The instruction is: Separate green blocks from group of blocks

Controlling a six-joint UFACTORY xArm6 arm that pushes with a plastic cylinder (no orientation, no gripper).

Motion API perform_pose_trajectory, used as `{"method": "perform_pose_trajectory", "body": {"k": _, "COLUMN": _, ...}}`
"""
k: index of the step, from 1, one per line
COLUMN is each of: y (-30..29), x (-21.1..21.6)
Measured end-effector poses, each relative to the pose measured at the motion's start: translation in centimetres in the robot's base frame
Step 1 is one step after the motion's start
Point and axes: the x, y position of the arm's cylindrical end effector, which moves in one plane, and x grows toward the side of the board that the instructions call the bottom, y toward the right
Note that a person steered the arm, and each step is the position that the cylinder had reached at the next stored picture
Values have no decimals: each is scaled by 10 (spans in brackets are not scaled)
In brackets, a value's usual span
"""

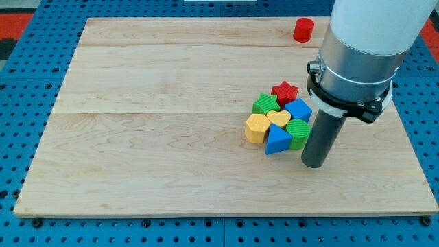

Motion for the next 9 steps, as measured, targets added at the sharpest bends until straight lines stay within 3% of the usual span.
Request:
{"method": "perform_pose_trajectory", "body": {"k": 4, "y": -20, "x": -47}}
{"method": "perform_pose_trajectory", "body": {"k": 9, "y": -121, "x": -193}}
